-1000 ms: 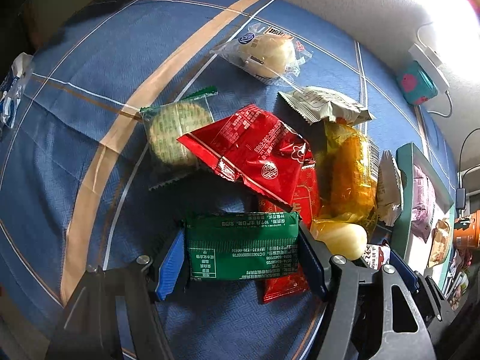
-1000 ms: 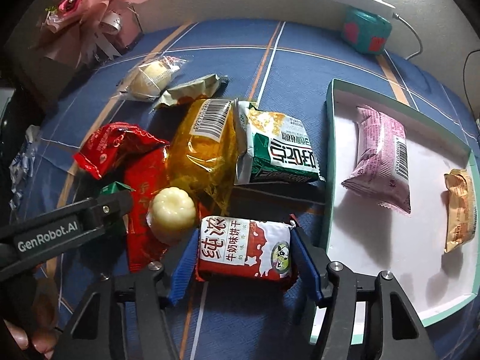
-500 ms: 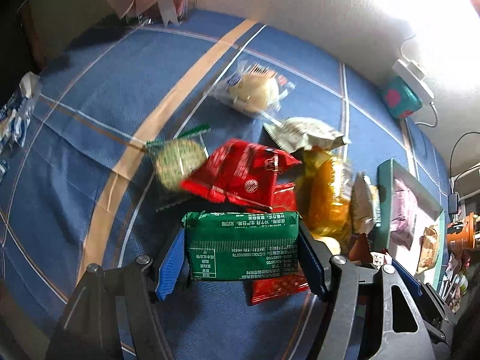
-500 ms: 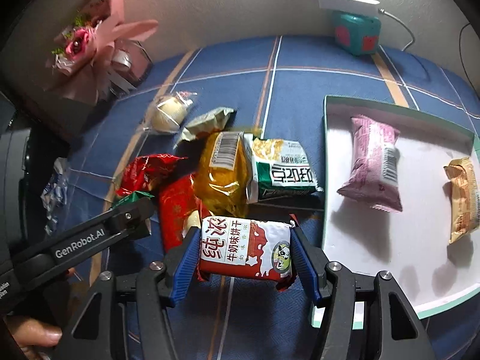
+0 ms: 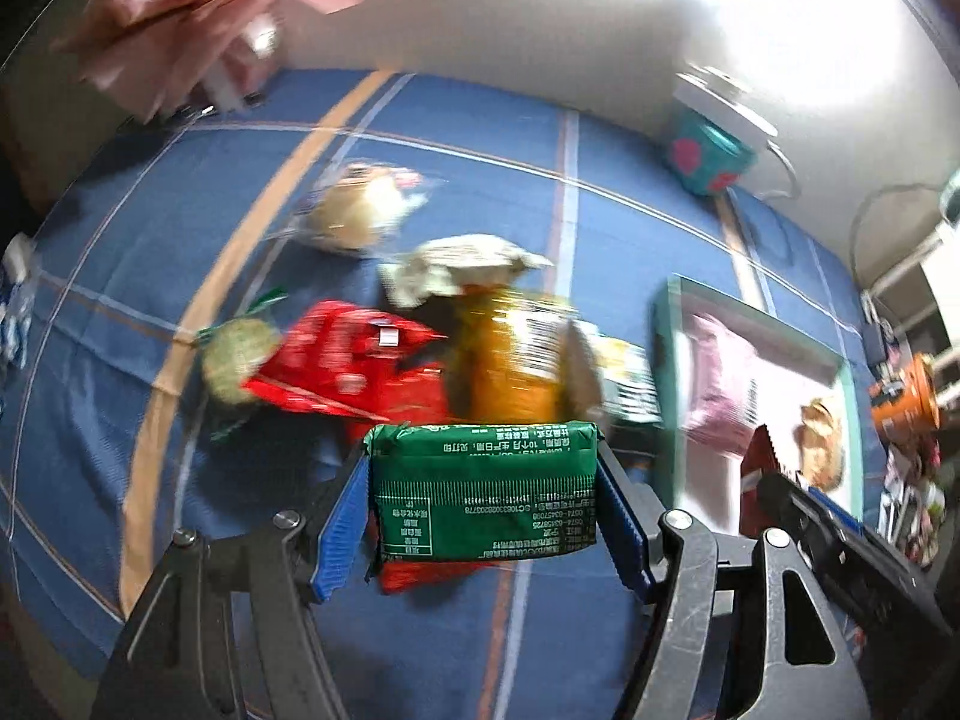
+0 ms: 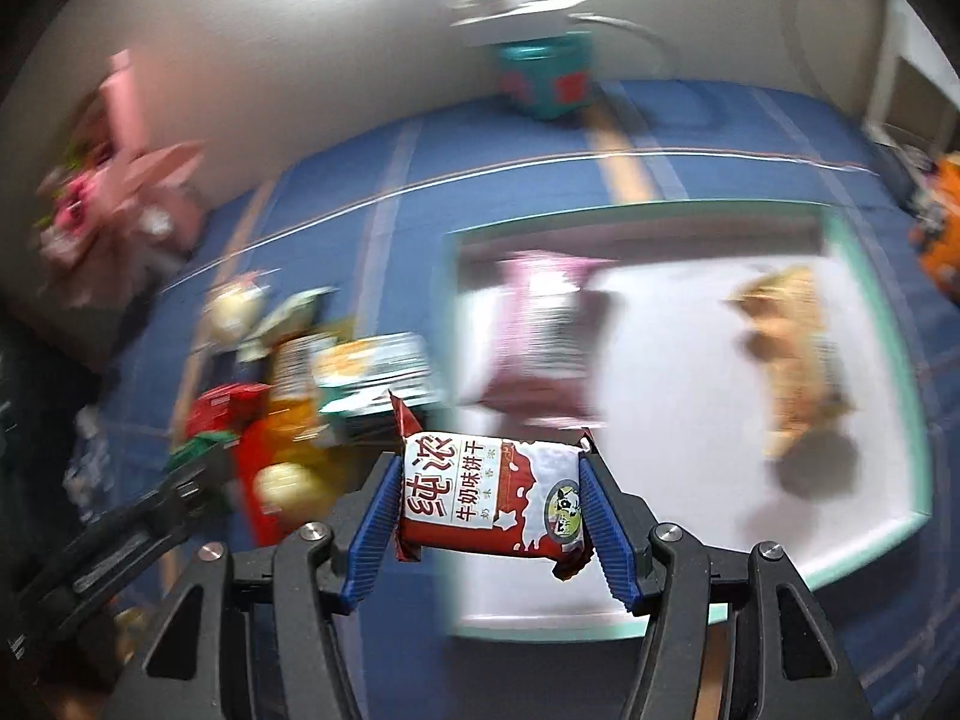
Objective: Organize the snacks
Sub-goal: 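Carry both packs into the white tray and open both grippers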
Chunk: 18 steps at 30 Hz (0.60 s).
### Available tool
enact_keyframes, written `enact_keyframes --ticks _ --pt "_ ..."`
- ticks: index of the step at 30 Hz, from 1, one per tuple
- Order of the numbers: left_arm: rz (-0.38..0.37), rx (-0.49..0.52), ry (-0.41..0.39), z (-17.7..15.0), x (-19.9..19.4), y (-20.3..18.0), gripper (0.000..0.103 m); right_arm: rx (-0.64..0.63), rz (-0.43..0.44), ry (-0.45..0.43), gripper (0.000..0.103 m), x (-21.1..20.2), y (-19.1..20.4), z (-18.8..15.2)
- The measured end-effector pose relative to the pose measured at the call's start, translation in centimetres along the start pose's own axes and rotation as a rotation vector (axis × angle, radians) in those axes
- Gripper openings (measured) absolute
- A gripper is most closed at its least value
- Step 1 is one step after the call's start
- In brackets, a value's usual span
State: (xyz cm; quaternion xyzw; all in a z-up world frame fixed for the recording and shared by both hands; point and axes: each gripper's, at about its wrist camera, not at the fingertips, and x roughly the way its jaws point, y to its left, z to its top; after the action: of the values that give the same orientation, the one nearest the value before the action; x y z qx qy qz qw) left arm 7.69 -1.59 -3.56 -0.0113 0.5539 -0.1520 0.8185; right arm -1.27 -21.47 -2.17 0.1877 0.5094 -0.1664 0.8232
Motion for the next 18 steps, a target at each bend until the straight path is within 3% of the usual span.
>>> enact_keyframes --ticks 6,12,18 --pt "-0.047 0.143 0.018 -1.4 0.4 -6.3 0.071 0.147 -0.125 0.005 0.062 -0.2 -6.3 0.3" --pt "-0.054 0.294 0.045 -3.7 1.2 -11.8 0.071 0.272 -0.169 0.009 0.063 -0.9 -11.4 0.1" --pt "-0.07 0.367 0.072 -5.2 2.6 -14.4 0.071 0.314 -0.202 0.008 0.063 -1.1 -13.5 -0.1"
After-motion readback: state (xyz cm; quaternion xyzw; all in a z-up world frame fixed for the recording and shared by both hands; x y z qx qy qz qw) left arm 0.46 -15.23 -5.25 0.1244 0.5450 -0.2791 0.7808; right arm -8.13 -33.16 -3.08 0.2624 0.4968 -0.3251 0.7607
